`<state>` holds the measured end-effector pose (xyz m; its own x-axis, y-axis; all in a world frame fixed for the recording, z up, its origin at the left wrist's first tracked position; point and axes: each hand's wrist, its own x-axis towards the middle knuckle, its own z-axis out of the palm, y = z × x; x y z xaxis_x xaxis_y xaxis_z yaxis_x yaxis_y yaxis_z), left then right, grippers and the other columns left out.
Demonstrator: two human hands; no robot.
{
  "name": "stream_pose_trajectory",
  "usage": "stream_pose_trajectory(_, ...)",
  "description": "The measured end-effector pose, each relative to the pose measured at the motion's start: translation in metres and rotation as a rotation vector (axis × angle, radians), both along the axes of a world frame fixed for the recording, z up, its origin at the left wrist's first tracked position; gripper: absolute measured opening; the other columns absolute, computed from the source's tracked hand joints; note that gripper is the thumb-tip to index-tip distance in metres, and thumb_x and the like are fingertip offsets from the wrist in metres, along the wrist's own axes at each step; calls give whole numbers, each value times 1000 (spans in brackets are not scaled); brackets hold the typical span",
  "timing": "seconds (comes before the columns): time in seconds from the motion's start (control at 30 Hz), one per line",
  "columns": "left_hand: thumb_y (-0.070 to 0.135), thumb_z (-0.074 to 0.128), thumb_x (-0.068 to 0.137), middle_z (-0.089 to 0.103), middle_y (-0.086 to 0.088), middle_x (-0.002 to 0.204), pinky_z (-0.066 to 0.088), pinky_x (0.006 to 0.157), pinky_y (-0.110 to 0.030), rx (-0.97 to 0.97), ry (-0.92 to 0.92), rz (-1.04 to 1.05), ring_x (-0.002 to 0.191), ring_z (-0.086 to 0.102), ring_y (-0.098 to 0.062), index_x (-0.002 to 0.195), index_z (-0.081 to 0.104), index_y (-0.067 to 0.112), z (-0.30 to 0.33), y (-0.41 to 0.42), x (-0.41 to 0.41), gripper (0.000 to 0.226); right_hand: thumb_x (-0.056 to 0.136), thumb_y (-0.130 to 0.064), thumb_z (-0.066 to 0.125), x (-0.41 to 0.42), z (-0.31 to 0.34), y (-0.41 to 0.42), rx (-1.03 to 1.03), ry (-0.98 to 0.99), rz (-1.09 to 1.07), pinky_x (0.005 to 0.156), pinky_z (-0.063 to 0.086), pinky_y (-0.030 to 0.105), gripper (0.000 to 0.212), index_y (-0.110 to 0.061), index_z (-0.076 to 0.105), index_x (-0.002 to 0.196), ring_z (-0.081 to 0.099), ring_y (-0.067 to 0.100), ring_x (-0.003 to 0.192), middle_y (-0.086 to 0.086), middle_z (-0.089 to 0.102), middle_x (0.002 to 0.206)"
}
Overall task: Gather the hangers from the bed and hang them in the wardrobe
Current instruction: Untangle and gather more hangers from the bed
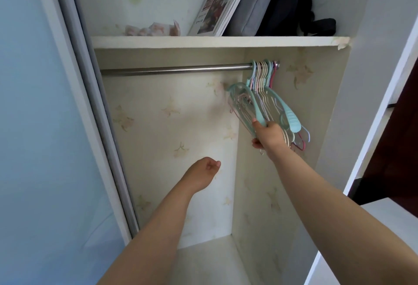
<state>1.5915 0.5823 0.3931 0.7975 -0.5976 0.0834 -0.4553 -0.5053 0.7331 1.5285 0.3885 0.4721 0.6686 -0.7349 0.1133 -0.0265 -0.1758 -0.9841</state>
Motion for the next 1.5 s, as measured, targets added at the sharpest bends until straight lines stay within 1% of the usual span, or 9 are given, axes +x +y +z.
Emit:
stream_pose_trajectory(0.1,38,44,99,58,5,102,43,89,-31,0,24,-19,97,55,-15,111,61,13,-11,-1,-5,33,92,-31,58,-12,-23,3,51,42,22,42,51,24,31,-6,51,108,59,17,52,7,55,83)
stream_pose_trajectory(0.2,34,48,97,60,11,109,41,89,-25,-32,78,-46,106,55,-9,107,60,23,-30,-7,-15,19,92,-32,59,-37,-53,11,77,143,67,45,52,24,25,-9,53,102,60,17,54,5,58,82)
stream_pose_trajectory(0.3,33,50,96,65,9,111,44,87,-25,-60,132,-81,104,58,-10,99,59,29,-43,-18,-33,11,94,-31,57,-70,-82,19,61,258,138,46,52,24,20,-11,55,92,59,17,54,4,59,78)
stream_pose_trajectory(0.53,32,49,96,67,10,100,49,82,-32,-72,215,-214,94,61,-12,93,60,27,-65,-50,-114,12,93,-31,57,-179,-127,17,47,402,221,53,52,25,20,-11,61,93,61,17,55,5,63,77)
stream_pose_trajectory(0.8,24,48,98,68,3,98,44,68,-23,-33,305,-393,83,62,-14,99,63,15,-98,-122,-285,17,95,-33,55,-371,-154,-25,141,449,-11,62,54,26,27,-8,63,100,64,18,65,5,65,82)
stream_pose_trajectory(1.0,27,46,99,68,6,101,51,81,-31,47,376,-570,90,64,-14,104,61,19,-120,-186,-455,18,94,-30,57,-552,-182,-64,277,422,-210,55,52,26,25,-6,63,98,61,17,57,5,63,77)
stream_pose_trajectory(1.17,25,47,99,67,7,95,50,75,-29,131,421,-759,79,62,-9,101,61,18,-130,-240,-573,16,94,-31,56,-683,-197,-84,380,393,-415,56,53,27,23,-9,63,98,61,16,59,3,64,78)
stream_pose_trajectory(1.37,25,47,99,69,3,98,49,78,-29,245,438,-1025,83,64,-13,104,62,13,-151,-311,-704,20,95,-26,54,-816,-225,-99,504,371,-697,56,55,24,21,-7,63,100,61,14,59,3,64,78)
stream_pose_trajectory(1.5,23,46,100,68,4,93,49,75,-29,263,449,-1206,79,64,-12,93,61,20,-165,-363,-790,16,96,-20,51,-894,-241,-119,588,366,-856,54,53,24,16,-8,61,94,60,15,57,4,62,74)
